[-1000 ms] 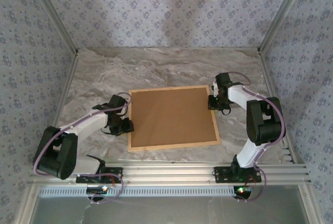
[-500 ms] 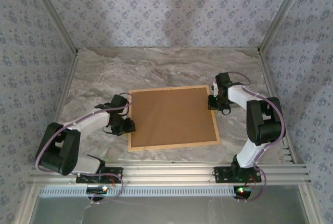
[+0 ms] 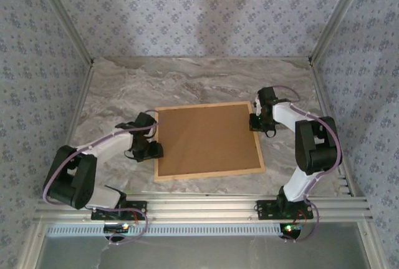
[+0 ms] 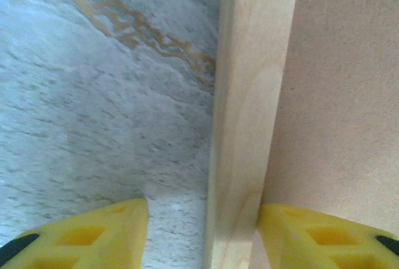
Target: Put the photo into the frame
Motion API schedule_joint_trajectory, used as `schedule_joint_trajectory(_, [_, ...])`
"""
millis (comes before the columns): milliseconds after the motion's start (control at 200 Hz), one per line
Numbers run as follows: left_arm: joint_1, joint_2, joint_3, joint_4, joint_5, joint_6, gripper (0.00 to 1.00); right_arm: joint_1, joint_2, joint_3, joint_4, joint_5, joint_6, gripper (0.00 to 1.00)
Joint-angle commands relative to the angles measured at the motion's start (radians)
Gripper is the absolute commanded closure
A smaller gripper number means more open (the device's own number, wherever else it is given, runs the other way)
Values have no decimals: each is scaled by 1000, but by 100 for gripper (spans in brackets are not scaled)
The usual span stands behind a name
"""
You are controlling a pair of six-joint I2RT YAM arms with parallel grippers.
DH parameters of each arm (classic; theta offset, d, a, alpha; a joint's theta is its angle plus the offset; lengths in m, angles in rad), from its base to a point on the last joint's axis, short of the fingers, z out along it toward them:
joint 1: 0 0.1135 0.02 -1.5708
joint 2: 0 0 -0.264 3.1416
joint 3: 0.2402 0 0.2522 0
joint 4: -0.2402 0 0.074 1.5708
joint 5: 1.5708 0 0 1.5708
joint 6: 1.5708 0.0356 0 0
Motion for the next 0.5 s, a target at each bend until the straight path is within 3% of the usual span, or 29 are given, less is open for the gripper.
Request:
schedule_joint_trajectory(0, [10,-28,78,106,-140,21,41,19,-6,-1,57,-80,70,80])
schedule_joint_trajectory(135, [8,-45,177,148,-171,48,38,26,3,27,127,-90,131,80])
schedule_joint_trajectory(290, [-27,-37,200,264,-68,87,36,34,59,86,175,-138,168,80])
schedule_joint_trajectory(495, [-226,7,166,496,33,311,39,48,124,202,119,-244,107,64])
